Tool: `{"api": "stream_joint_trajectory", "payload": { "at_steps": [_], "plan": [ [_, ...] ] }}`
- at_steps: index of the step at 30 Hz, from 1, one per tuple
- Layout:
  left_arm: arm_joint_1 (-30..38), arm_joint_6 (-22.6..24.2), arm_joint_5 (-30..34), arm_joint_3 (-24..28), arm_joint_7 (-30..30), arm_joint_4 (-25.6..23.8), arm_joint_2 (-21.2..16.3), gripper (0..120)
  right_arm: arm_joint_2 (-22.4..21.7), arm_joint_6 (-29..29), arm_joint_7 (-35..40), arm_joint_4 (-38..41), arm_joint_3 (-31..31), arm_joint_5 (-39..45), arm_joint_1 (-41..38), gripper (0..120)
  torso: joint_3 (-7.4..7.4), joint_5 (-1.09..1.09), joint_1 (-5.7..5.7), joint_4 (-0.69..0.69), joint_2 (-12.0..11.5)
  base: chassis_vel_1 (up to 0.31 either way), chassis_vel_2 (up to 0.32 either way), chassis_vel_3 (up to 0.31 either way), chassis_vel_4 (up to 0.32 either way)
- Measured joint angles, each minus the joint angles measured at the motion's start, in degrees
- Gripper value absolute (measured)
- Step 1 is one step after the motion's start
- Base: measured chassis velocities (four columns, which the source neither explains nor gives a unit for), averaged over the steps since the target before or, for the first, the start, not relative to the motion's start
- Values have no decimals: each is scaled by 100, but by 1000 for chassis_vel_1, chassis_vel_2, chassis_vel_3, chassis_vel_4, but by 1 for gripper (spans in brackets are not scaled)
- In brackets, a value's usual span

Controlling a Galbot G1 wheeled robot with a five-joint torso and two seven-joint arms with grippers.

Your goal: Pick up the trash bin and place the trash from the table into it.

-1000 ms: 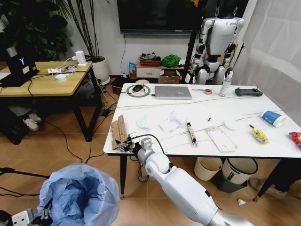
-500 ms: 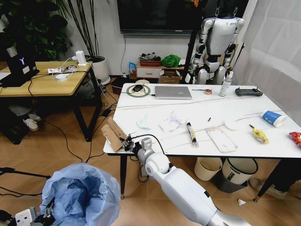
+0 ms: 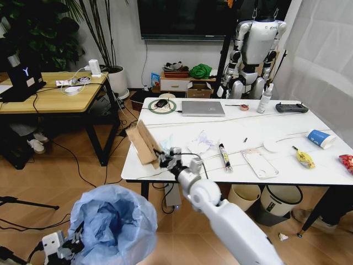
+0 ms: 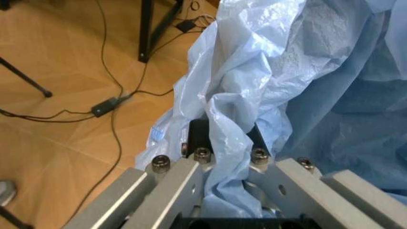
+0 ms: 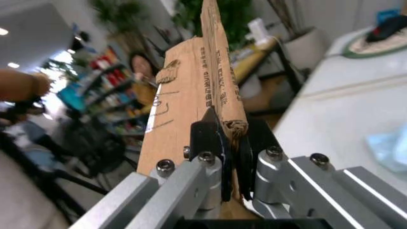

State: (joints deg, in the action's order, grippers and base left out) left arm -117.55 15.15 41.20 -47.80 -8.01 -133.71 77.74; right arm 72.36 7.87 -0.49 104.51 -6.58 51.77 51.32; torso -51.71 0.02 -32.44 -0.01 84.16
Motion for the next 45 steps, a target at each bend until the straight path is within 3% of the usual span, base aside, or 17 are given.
{"api": "stream_joint_trajectory", "payload": {
  "at_steps": [5,9,16,23,38,45],
  "plan": [
    [79,229,387,107,-189,-86,-97,0,-546,-249,-402,755,-139,216,350,1,0,0,1,0,0,0,0,0,0],
    [64,568,928,180,-521,-182,-157,0,-1025,-528,-817,1332,-594,197,539,1,1,-2,1,-1,0,0,0,0,0],
    [13,792,1080,194,-943,-230,-157,0,-1199,-752,-990,1499,-1047,105,567,1,0,-2,1,1,0,0,0,0,0],
    [-6,1080,1319,183,-1318,-334,-89,0,-1296,-1128,-1031,1200,-1825,-519,728,1,0,-3,1,1,0,0,0,0,0],
    [101,1100,1477,25,-1400,-425,-39,0,-1243,-1225,-1038,982,-1783,-1047,921,1,0,-2,0,1,0,0,0,0,0],
    [148,1089,1516,-1,-1413,-436,-58,0,-1201,-1303,-1028,914,-1748,-1297,1056,28,0,-2,0,1,0,0,0,0,0]
  ]
}}
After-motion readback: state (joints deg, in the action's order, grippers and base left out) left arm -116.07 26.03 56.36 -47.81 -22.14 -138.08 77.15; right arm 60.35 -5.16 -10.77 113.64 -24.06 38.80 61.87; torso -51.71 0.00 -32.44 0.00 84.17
